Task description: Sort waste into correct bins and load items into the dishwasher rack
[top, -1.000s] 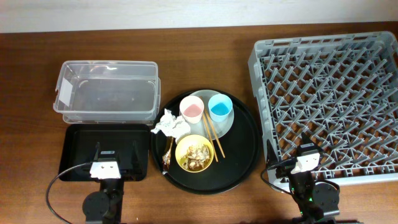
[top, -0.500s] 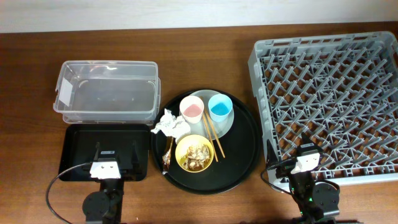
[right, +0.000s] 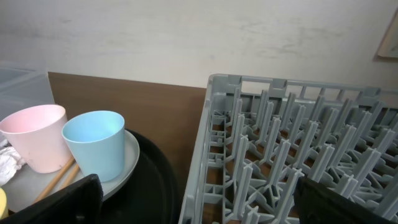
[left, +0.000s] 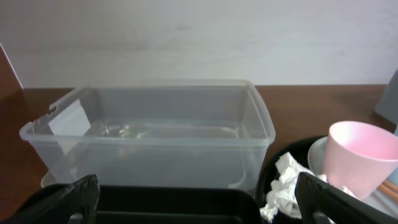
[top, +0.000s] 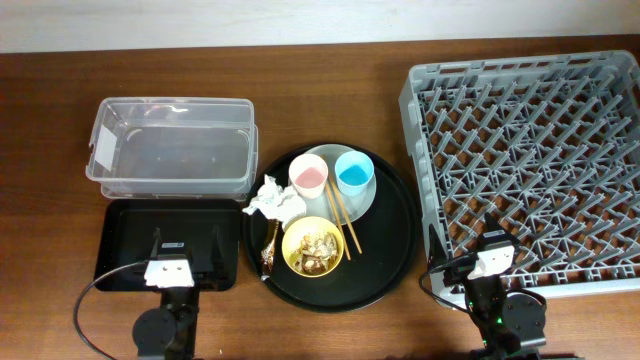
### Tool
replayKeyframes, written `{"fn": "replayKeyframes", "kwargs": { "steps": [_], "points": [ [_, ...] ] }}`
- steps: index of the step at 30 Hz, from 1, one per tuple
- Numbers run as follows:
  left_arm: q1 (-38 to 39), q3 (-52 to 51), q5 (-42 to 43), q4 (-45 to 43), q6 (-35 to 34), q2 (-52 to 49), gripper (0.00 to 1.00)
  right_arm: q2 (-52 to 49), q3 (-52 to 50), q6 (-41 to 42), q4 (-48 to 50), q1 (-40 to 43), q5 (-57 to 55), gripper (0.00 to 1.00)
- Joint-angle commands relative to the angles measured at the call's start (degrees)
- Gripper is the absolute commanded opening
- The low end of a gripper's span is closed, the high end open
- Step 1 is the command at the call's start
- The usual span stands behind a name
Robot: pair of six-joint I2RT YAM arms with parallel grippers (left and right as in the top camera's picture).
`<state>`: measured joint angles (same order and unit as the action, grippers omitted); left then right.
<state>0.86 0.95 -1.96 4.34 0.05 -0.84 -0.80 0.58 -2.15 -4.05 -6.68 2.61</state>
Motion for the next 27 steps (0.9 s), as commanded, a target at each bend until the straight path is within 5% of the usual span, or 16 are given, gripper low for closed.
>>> {"fn": "replayKeyframes", "kwargs": {
  "steps": [1,4,10,21,27],
  "points": [
    [-0.24,-0.42,3.23,-2.73,1.05,0.17,0.99,0.28,-0.26,-0.20,-0.26,0.37,0.13,0.99],
    [-0.24,1.60,11.96,-1.33,-0.26,0.17,0.99,0.28,-0.26,-0.20,-0.26,0.37,0.13,0.99],
    [-0.24,16.20,12.31,14.71,-1.75,-2.78,0.99,0.28,-0.26,-0.20,-0.26,0.37,0.13,0.99],
    [-0.24,51.74,21.94,45.03,-1.73,-30.64,0.99,0.28,-0.26,-0.20,-0.26,0.37,0.13,0.99],
    [-0.24,58.47,29.59,48.76,-1.75,-40.39,0.99,0.28,-0.26,-0.20,-0.26,0.37,0.13,0.98]
  ]
}}
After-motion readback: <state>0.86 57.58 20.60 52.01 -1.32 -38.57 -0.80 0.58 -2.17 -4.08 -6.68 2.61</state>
